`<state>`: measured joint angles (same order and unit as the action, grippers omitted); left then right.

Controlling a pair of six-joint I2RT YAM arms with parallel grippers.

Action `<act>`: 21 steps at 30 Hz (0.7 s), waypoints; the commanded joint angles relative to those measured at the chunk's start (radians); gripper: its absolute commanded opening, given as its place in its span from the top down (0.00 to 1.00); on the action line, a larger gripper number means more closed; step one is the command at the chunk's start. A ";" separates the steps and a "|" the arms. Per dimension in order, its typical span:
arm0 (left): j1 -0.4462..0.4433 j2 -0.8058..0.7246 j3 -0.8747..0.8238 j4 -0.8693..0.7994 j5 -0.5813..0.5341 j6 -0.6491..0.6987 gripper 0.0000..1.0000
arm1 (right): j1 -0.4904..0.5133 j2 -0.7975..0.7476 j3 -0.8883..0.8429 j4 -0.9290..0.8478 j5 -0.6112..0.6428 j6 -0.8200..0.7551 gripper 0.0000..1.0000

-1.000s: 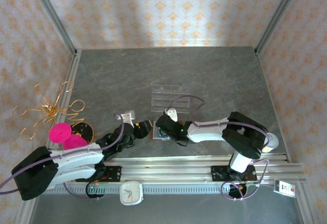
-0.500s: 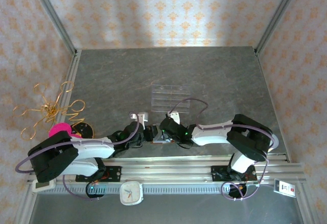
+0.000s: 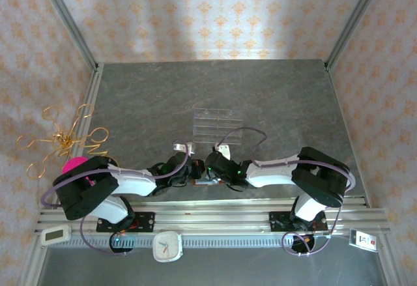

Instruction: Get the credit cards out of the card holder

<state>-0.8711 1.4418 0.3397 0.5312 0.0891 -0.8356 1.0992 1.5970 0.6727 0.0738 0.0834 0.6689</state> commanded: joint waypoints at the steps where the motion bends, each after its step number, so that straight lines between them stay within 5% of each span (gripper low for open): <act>1: -0.006 0.014 0.019 -0.103 -0.035 0.029 1.00 | 0.009 -0.033 -0.035 -0.095 0.053 0.022 0.74; 13: -0.006 0.030 -0.005 -0.112 -0.024 0.050 1.00 | 0.000 -0.199 -0.140 -0.313 0.180 0.126 0.65; 21: -0.017 0.048 0.021 -0.103 0.004 0.073 1.00 | -0.015 -0.463 -0.100 -0.382 0.162 0.065 0.65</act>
<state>-0.8768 1.4590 0.3550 0.5117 0.0902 -0.7883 1.0855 1.2301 0.5327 -0.2623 0.2203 0.7662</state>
